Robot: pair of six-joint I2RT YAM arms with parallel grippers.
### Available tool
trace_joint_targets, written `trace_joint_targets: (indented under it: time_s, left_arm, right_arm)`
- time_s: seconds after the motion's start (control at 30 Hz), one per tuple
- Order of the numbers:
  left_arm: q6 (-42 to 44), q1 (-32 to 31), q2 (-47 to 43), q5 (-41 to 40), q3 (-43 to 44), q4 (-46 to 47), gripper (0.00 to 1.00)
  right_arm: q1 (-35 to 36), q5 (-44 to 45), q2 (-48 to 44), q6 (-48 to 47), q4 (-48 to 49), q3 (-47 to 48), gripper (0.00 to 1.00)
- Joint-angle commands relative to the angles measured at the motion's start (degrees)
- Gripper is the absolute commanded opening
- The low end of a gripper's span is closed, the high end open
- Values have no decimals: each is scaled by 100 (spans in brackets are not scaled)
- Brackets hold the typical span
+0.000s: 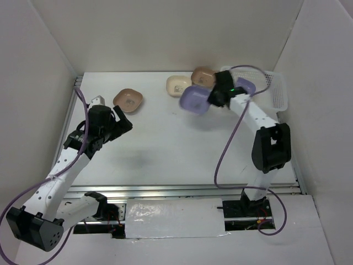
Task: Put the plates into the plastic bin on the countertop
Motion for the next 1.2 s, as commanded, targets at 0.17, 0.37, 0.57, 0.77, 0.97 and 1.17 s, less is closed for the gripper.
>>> trace_joint_targets:
  time_s: [0.17, 0.37, 0.57, 0.77, 0.97, 1.17]
  left_arm:
    - [147, -17, 452, -186, 317, -165, 99]
    - [288, 0, 1489, -141, 816, -103, 99]
    - [385, 167, 2131, -116, 1248, -16, 99]
    - [350, 536, 2413, 148, 1450, 64, 99]
    - [218, 852, 2808, 184, 1741, 142, 99]
    - [-370, 1467, 3511, 236, 1688, 932, 99]
  right_arm:
    - [-2471, 471, 986, -443, -1233, 3224, 0]
    - [-3386, 0, 2772, -121, -1817, 4990, 0]
    - [-3502, -312, 3001, -235, -1419, 4891, 0]
    - [-3529, -242, 2923, -358, -1375, 4743, 31]
    - [-3353, 91, 2082, -446, -1552, 4673, 100]
    - [-2495, 216, -488, -516, -658, 2182, 100]
